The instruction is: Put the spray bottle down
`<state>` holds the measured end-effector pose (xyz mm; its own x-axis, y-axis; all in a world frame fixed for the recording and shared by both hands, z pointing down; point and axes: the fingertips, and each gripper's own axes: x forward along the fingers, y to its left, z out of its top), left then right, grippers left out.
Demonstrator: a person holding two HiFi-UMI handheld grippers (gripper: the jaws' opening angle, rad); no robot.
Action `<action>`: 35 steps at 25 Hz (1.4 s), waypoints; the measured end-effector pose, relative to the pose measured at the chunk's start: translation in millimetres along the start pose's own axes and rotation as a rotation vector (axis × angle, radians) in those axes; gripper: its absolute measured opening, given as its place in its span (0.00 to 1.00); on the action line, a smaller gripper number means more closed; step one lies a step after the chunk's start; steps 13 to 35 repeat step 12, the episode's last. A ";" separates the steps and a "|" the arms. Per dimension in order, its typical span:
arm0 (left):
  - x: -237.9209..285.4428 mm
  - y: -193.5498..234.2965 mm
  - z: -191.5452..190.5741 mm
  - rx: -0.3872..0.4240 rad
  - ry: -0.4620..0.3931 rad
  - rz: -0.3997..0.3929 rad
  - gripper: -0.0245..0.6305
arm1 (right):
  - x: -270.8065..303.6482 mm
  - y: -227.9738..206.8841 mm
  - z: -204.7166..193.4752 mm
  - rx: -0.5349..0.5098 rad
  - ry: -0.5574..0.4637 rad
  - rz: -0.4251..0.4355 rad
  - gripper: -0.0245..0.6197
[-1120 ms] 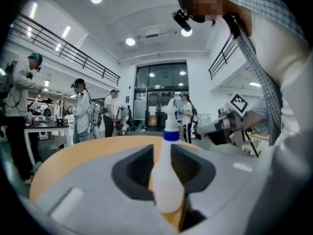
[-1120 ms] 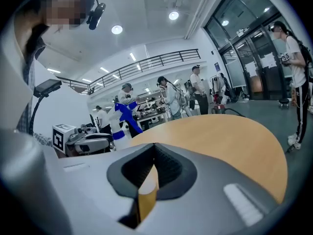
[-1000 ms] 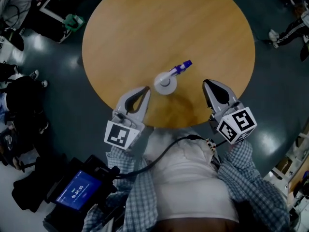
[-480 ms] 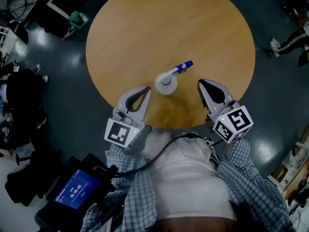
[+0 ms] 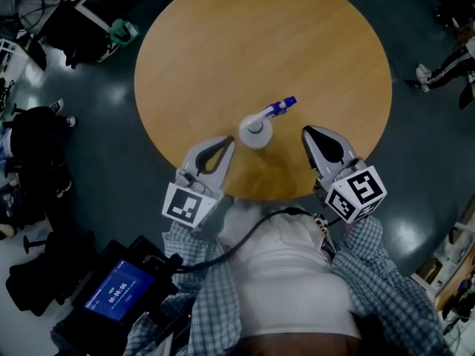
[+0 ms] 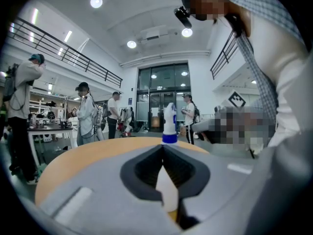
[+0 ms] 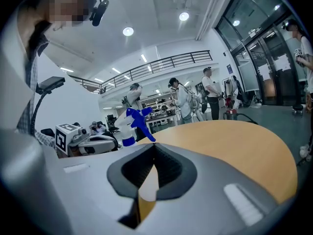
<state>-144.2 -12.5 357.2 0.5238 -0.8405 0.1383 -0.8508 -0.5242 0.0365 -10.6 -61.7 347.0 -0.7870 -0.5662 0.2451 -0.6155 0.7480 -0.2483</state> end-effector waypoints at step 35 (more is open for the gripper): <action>3.2 -3.0 -0.3 -0.001 0.006 -0.011 0.04 | -3.2 -2.4 0.9 0.002 -0.003 -0.007 0.04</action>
